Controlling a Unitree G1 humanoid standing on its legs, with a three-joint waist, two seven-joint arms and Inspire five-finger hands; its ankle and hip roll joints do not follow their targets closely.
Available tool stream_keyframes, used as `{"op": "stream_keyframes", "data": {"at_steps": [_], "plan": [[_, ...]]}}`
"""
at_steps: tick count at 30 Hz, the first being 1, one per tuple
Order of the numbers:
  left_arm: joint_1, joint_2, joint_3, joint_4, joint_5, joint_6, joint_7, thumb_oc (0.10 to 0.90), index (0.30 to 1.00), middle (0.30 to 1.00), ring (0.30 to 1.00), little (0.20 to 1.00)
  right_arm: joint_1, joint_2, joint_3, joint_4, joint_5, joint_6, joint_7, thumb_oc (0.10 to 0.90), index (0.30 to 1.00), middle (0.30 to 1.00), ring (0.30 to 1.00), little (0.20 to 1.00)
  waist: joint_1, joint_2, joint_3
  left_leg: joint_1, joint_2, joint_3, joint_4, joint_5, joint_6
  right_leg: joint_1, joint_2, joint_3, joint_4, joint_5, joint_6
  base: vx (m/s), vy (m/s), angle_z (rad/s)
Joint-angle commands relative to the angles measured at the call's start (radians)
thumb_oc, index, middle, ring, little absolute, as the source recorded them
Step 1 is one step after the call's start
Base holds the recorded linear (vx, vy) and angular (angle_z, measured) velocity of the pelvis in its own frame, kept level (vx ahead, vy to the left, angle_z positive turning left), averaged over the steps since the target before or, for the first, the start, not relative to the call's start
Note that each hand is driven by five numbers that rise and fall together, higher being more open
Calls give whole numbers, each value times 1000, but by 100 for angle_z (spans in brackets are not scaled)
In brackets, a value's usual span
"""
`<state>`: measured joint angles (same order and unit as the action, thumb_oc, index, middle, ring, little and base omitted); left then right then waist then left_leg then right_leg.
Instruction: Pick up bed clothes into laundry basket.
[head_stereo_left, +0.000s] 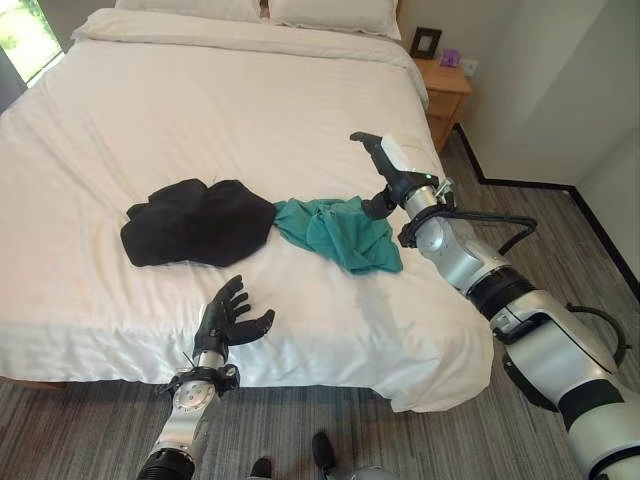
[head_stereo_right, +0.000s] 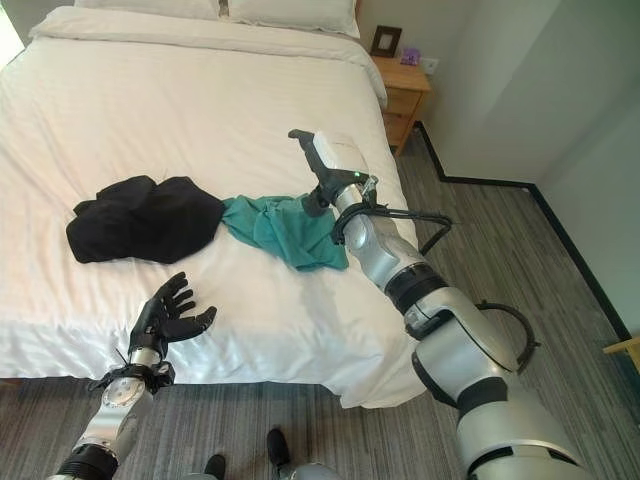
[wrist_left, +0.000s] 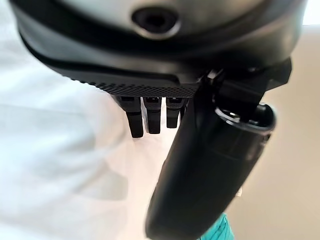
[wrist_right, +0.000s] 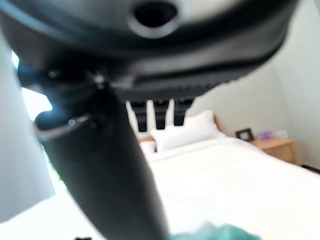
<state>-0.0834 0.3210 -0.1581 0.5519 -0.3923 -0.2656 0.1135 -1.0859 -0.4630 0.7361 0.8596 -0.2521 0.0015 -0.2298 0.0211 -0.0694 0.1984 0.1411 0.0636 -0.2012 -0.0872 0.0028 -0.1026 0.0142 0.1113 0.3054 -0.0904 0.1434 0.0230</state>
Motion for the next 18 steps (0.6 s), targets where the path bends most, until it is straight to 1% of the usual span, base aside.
{"op": "stream_keyframes", "data": {"at_steps": [1, 2, 3, 4, 5, 6, 7, 8, 9, 10, 11, 14, 15, 17, 18], "plan": [[147, 56, -34, 132, -11, 54, 27, 800, 900, 900, 900, 900, -123, -37, -51, 61, 42, -17, -41, 800, 900, 900, 900, 900, 22, -25, -70, -82, -109, -38, 0, -3, 12, -51, -62, -10, 8, -63, 84, -25, -60, 13], [142, 65, -30, 138, -18, 49, 28, 800, 900, 900, 900, 900, -133, -48, -49, 86, 54, -12, -43, 800, 900, 900, 900, 900, 31, -9, -47, -114, -110, -50, 0, 11, 7, -76, -62, -20, 11, -66, 80, -25, -53, 22], [140, 65, -30, 138, -18, 49, 28, 800, 900, 900, 900, 900, -134, -48, -49, 88, 55, -13, -43, 800, 900, 900, 900, 900, 29, -9, -49, -117, -110, -52, 0, 12, 7, -79, -62, -22, 11, -65, 80, -76, -59, 26], [135, 70, -31, 142, -23, 47, 29, 800, 900, 900, 900, 900, -136, -56, -50, 95, 65, -14, -48, 800, 900, 900, 900, 900, 34, 3, -31, -138, -113, -61, 0, 22, 4, -99, -61, -28, 12, -65, 78, -124, -41, 31], [127, 76, -32, 144, -35, 39, 26, 800, 900, 900, 900, 900, -157, -71, -45, 126, 81, -14, -51, 800, 900, 900, 900, 900, 37, 22, -17, -184, -120, -75, 0, 39, 0, -140, -63, -46, 17, -65, 75, -162, -53, 47], [119, 79, -34, 147, -43, 35, 28, 800, 900, 900, 900, 900, -162, -88, -50, 133, 91, -16, -55, 800, 900, 900, 900, 900, 33, 34, -12, -212, -126, -84, 0, 50, -2, -166, -63, -59, 21, -63, 74, -114, -30, 44], [118, 79, -34, 147, -43, 35, 28, 800, 900, 900, 900, 900, -162, -88, -49, 133, 91, -16, -55, 800, 900, 900, 900, 900, 32, 34, -13, -213, -126, -84, 0, 50, -3, -167, -63, -59, 21, -63, 74, -101, -55, 46], [106, 83, -36, 140, -58, 24, 26, 800, 900, 900, 900, 900, -159, -103, -56, 156, 117, -18, -62, 800, 900, 900, 900, 900, 36, 53, 6, -248, -133, -88, 0, 65, -6, -194, -62, -68, 26, -63, 72, -133, -70, 31], [84, 88, -35, 129, -72, 14, 29, 800, 900, 900, 900, 900, -148, -142, -66, 183, 144, -21, -69, 588, 582, 582, 582, 582, 30, 78, 15, -292, -144, -94, 0, 81, -9, -234, -60, -87, 47, -68, 68, -134, -71, 31], [83, 88, -36, 130, -72, 14, 29, 800, 900, 900, 900, 900, -148, -143, -66, 183, 145, -21, -69, 420, 331, 331, 331, 331, 29, 78, 14, -294, -144, -95, 0, 82, -9, -237, -60, -88, 49, -69, 68, -98, -51, 40], [73, 92, -35, 113, -80, 9, 30, 800, 900, 900, 900, 900, -145, -160, -67, 189, 151, -19, -70, 400, 300, 300, 300, 300, 27, 88, 21, -310, -146, -93, 0, 87, -11, -252, -59, -93, 64, -73, 68, -52, -43, 43], [45, 106, -22, 25, -107, -11, 33, 800, 900, 900, 900, 900, -90, -189, -98, 208, 181, -16, -73, 400, 300, 300, 300, 300, 18, 112, 27, -326, -157, -84, 0, 93, -10, -263, -56, -92, 84, -79, 65, -53, -41, 34], [30, 117, -15, -15, -114, -16, 35, 800, 900, 900, 900, 900, -73, -201, -111, 207, 186, -13, -72, 400, 300, 300, 300, 300, 16, 115, 26, -322, -158, -83, 0, 92, -10, -255, -56, -90, 83, -82, 65, -12, -51, 20], [-7, 173, 10, -164, -101, -51, 28, 800, 900, 900, 900, 900, 11, -209, -149, 182, 194, -15, -70, 400, 300, 300, 300, 300, 8, 123, 24, -303, -157, -79, 0, 85, -7, -232, -58, -85, 75, -88, 66, -6, -54, 10], [-28, 223, 32, -252, -83, -71, 22, 800, 900, 900, 900, 900, 77, -211, -175, 154, 200, -19, -67, 400, 300, 300, 300, 300, 2, 128, 21, -290, -156, -77, 0, 81, -8, -217, -59, -82, 71, -92, 65, 1, -45, 4]]}}
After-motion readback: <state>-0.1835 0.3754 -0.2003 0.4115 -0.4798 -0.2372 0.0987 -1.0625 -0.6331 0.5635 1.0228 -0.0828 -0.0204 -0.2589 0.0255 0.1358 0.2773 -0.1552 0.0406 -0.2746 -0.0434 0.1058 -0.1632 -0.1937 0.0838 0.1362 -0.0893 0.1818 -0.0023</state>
